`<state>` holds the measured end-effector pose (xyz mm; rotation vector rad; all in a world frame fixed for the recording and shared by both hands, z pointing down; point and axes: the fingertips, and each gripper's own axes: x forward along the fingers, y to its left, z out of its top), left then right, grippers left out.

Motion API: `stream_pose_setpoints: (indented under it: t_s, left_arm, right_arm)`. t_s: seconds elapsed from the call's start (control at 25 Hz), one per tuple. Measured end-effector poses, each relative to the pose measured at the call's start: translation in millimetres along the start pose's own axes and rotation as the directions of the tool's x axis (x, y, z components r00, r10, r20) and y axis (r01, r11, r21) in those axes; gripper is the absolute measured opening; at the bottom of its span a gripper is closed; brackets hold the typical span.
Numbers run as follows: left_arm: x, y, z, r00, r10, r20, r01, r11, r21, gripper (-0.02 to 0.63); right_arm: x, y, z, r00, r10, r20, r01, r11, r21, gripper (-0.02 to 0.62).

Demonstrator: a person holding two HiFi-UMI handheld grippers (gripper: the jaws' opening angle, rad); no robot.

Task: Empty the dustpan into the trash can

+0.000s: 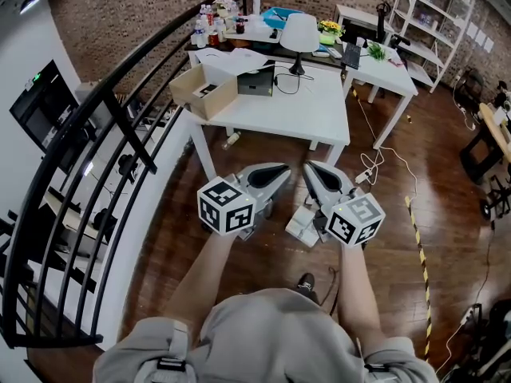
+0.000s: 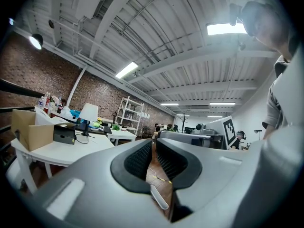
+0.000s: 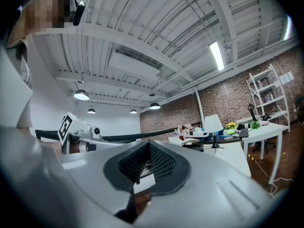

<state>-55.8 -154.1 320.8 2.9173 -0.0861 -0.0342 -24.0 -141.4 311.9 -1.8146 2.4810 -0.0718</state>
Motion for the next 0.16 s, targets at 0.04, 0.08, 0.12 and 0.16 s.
stream_pose_setpoints:
  t_s: [0.04, 0.08, 0.12, 0.16]
  left_arm:
    - [-1.4, 1.4, -1.1, 1.000, 0.001, 0.000, -0.001, 1.000, -0.002, 0.034]
    - [-2.8, 2.8, -2.4, 1.000, 0.002, 0.001, -0.002, 1.000, -0.003, 0.034]
    - [-4.2, 3.9, -3.7, 1.000, 0.003, 0.000, -0.003, 1.000, -0.006, 0.034]
    - [-5.5, 4.9, -5.1, 1.000, 0.003, 0.000, -0.003, 1.000, -0.008, 0.034]
  right_arm:
    - [0.8, 1.1, -1.4, 1.000, 0.000, -0.001, 0.000, 1.000, -0.001, 0.000]
    - [1.3, 2.1, -3.0, 1.000, 0.000, -0.003, 0.000, 1.000, -0.002, 0.000]
    - [1.7, 3.0, -4.6, 1.000, 0.000, -0.006, 0.000, 1.000, -0.003, 0.000]
    - [2.0, 3.9, -6.2, 1.000, -0.001, -0.008, 0.001, 1.000, -0.004, 0.000]
